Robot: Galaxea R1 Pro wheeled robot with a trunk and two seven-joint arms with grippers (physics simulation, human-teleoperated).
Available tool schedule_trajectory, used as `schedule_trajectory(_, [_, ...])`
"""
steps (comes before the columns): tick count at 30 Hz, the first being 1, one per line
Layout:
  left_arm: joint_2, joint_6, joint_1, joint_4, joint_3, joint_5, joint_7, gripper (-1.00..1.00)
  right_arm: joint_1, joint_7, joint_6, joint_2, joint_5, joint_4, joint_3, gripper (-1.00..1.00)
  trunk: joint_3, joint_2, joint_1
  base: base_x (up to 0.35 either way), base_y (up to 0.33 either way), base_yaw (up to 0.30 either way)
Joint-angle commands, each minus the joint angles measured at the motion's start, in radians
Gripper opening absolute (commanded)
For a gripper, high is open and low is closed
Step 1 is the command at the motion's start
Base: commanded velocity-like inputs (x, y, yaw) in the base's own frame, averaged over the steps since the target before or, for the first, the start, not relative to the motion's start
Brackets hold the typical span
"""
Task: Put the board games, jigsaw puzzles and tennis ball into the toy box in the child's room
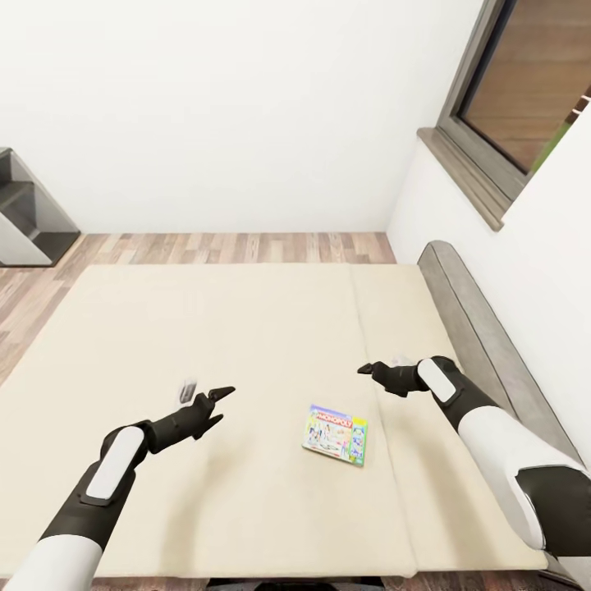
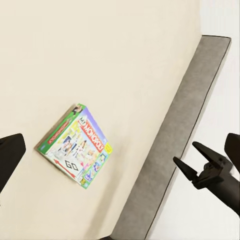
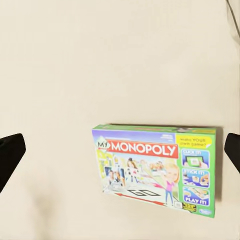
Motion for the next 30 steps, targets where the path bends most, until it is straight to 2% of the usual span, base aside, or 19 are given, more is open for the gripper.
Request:
schedule_trajectory(1, [0.000, 0.006, 0.000, -0.008, 0.002, -0.007, -0.015, 1.00, -0.001, 0.004, 0.002, 0.002, 0.003, -0.001, 0.005, 1.00, -0.003, -0.002, 0.000, 0.000, 0.000, 0.000])
schedule_trajectory(16, [0.005, 0.006, 0.010, -0.084, 0.003, -0.010, -0.027, 1.00, 0.000, 0.004, 0.002, 0.011, 0.004, -0.001, 0.006, 1.00, -0.027, -0.002, 0.000, 0.000, 0.000, 0.000])
schedule_trajectory(30, [0.004, 0.004, 0.013, -0.095, 0.003, -0.009, -0.028, 1.00, 0.000, 0.004, 0.002, 0.012, 0.004, -0.001, 0.007, 1.00, -0.050, -0.002, 0.000, 0.000, 0.000, 0.000])
